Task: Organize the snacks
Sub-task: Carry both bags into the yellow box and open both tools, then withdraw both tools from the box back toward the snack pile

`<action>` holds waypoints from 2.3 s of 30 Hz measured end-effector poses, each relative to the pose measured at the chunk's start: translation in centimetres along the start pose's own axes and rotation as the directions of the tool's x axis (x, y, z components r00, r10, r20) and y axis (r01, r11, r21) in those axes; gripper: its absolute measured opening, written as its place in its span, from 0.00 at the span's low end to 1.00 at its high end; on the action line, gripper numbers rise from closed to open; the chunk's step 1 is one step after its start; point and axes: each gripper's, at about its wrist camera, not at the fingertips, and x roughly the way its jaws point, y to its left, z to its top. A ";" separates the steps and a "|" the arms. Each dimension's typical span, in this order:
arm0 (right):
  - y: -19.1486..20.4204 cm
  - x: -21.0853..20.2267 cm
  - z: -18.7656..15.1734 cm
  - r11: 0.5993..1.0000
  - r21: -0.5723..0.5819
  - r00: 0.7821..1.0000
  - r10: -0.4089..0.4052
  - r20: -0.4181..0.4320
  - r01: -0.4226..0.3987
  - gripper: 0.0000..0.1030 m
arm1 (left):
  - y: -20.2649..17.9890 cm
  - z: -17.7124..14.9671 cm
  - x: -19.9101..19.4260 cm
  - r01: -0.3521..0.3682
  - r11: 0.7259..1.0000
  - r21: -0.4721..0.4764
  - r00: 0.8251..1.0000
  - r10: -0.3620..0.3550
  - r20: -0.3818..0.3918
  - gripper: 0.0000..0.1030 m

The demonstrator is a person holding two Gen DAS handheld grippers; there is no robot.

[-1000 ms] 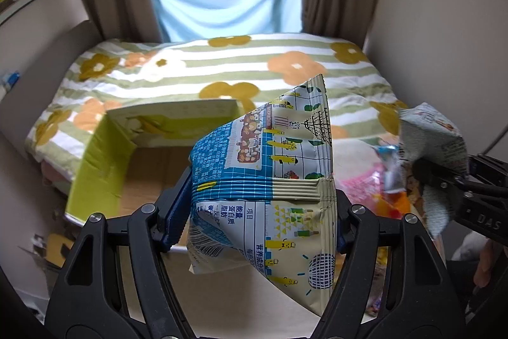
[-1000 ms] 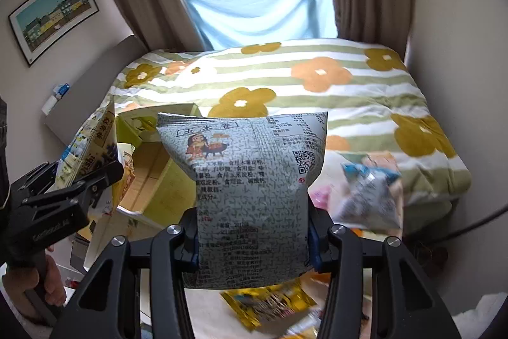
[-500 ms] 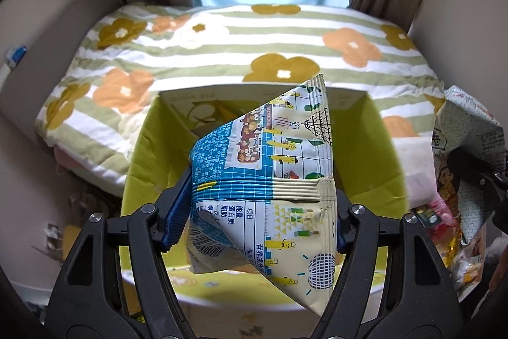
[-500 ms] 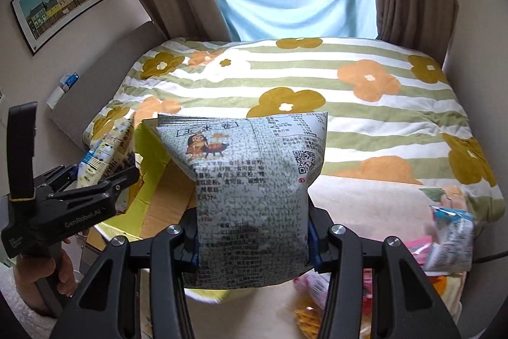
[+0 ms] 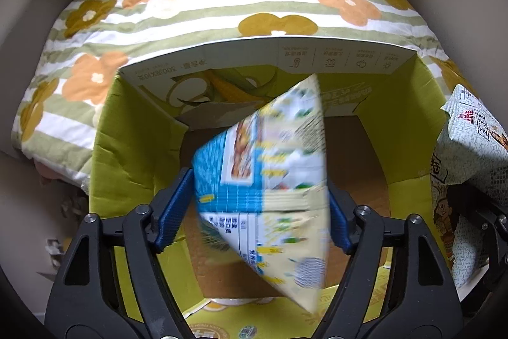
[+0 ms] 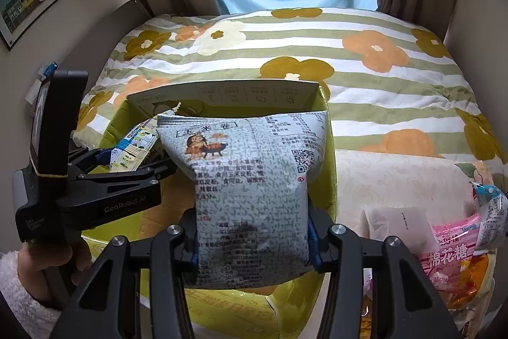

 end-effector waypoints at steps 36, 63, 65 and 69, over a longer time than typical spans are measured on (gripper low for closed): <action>3.8 0.0 -2.1 0.986 -0.166 0.999 -0.025 0.029 0.030 1.00 | 3.2 -4.7 -5.7 -0.025 0.998 -0.051 0.997 0.028 0.074 1.00; -4.2 -14.4 -8.8 0.986 0.052 0.977 -0.164 0.133 0.158 1.00 | -7.5 -8.8 -15.3 0.113 0.989 0.096 0.958 -0.134 0.254 1.00; -6.2 -16.0 -10.0 0.982 0.077 0.974 -0.180 0.135 0.170 1.00 | -9.7 -9.6 -15.9 0.128 0.985 0.116 0.954 -0.154 0.257 1.00; -10.0 -18.9 -12.5 0.970 0.121 0.965 -0.227 0.130 0.212 1.00 | -14.9 -11.3 -16.7 0.155 0.974 0.162 0.951 -0.192 0.244 1.00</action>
